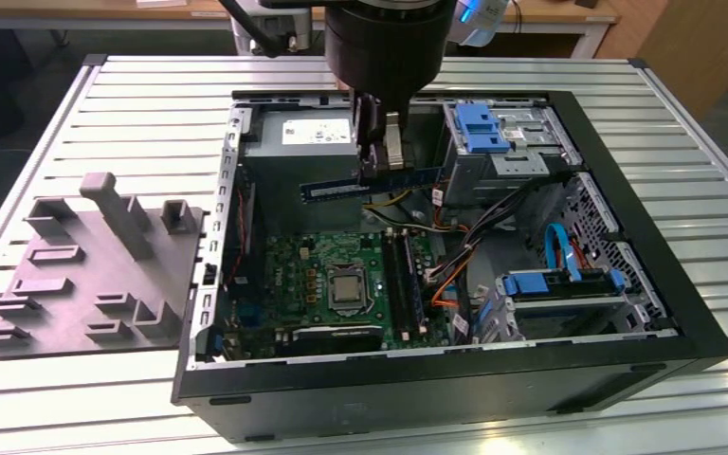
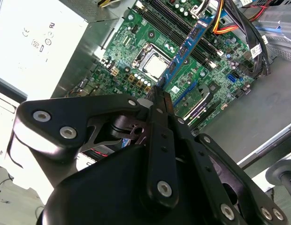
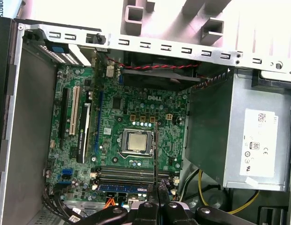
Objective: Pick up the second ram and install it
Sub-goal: 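Pick up the second ram and move it above second insertion slot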
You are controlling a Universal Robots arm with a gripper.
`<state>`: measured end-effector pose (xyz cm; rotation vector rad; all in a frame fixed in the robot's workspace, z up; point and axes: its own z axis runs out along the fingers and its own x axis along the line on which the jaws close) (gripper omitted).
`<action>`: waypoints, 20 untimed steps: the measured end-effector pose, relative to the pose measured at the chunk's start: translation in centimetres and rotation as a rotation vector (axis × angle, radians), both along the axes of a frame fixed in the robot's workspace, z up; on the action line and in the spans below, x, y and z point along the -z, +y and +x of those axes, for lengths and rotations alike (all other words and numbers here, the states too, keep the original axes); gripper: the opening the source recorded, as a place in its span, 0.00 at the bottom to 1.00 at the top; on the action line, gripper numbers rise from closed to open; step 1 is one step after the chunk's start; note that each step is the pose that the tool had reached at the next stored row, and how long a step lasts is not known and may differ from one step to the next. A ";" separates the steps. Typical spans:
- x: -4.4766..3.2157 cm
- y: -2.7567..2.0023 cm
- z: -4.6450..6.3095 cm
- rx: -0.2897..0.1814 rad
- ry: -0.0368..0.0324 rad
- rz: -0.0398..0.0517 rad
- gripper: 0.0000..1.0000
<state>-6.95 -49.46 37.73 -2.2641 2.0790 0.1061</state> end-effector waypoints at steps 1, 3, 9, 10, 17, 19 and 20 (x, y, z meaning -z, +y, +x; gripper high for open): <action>0.00 0.00 0.0 0.000 0.0000 0.0000 0.11; 0.00 0.00 0.0 0.000 0.0000 0.0000 0.11; 0.00 0.00 0.0 0.005 0.0000 0.0000 0.11; 0.00 0.00 0.0 0.006 0.0000 0.0000 0.11; 0.14 0.00 0.0 0.007 0.0000 0.0001 0.11; 0.16 0.00 0.0 0.007 0.0000 -0.0001 0.11; 0.15 0.00 0.0 0.007 0.0001 -0.0001 0.11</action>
